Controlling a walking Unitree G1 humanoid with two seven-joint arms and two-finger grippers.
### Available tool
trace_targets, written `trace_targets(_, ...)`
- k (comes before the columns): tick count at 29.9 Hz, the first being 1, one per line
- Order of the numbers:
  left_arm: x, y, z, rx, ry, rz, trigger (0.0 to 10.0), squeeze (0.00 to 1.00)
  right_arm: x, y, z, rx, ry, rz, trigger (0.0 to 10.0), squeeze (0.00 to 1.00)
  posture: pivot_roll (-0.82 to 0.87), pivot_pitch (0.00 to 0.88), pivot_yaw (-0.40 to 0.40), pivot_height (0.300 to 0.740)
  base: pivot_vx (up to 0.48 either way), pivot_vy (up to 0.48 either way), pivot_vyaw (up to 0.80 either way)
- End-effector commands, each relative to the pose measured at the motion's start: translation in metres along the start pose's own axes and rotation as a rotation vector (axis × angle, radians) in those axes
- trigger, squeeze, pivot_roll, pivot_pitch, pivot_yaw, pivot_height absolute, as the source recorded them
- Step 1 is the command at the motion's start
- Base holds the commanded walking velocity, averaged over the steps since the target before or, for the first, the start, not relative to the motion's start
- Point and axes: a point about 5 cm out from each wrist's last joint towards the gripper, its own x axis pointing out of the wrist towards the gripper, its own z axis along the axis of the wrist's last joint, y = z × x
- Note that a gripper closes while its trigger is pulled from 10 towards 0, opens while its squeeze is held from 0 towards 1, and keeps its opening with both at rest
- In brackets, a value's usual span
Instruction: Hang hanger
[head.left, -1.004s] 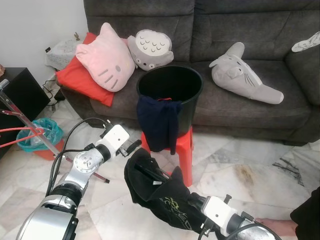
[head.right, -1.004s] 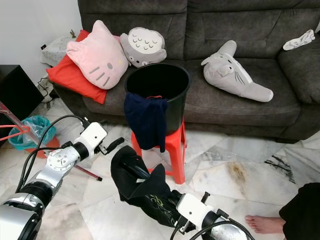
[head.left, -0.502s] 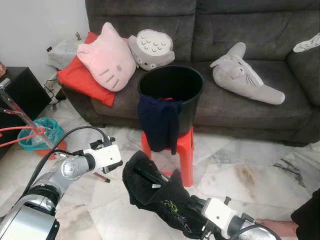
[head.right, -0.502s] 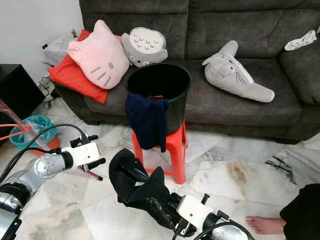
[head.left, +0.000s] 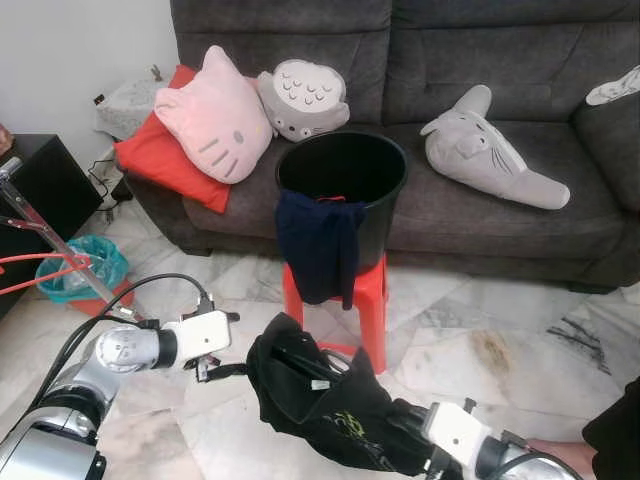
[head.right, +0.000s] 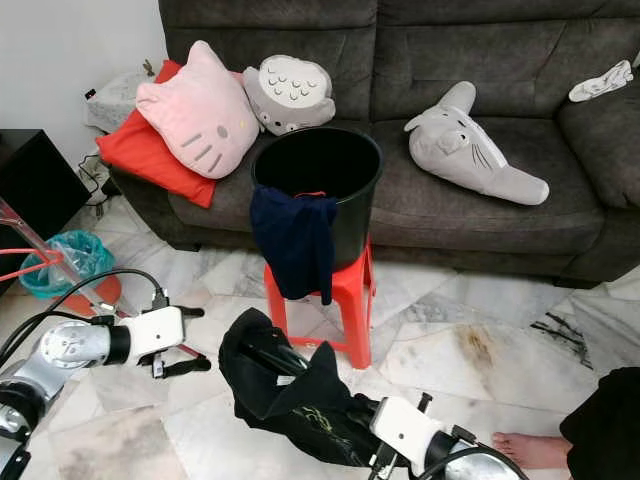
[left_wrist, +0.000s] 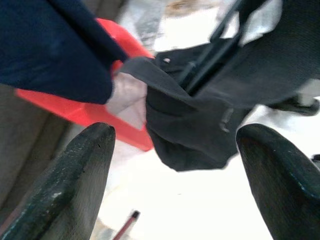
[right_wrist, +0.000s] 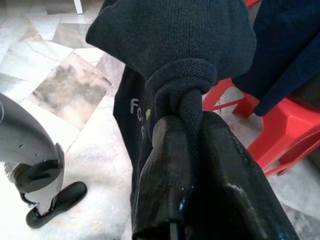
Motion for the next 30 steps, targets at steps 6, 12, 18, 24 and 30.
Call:
trace_targets(6, -0.014, -0.020, -0.012, -0.004, 0.031, -0.206, 10.0, 0.00, -0.004, -0.002, 0.008, 0.007, -0.065, 0.026, 10.0, 0.00, -0.06, 0.048, 0.113, 0.740, 0.000, 0.000, 0.00)
trace_targets(12, -0.008, -0.017, -0.007, -0.082, -0.041, -0.152, 10.0, 0.00, -0.001, -0.014, 0.017, 0.066, -0.125, -0.049, 10.0, 0.00, -0.06, 0.039, 0.112, 0.740, 0.000, 0.000, 0.00)
trace_targets(18, -0.001, -0.023, -0.004, -0.118, -0.085, -0.131, 10.0, 0.00, -0.001, -0.017, 0.019, 0.080, -0.144, -0.063, 10.0, 0.00, -0.06, 0.028, 0.110, 0.740, 0.000, 0.000, 0.14)
trace_targets(24, 0.000, -0.021, -0.002, -0.136, -0.104, -0.099, 10.0, 0.00, 0.000, -0.015, 0.019, 0.085, -0.145, -0.055, 10.0, 0.00, -0.06, 0.021, 0.111, 0.740, 0.000, 0.000, 0.52)
trace_targets(30, 0.000, -0.013, 0.001, -0.137, -0.119, -0.014, 10.0, 0.00, 0.005, -0.013, 0.022, 0.092, -0.154, -0.046, 10.0, 0.00, -0.06, 0.018, 0.115, 0.740, 0.000, 0.000, 0.52)
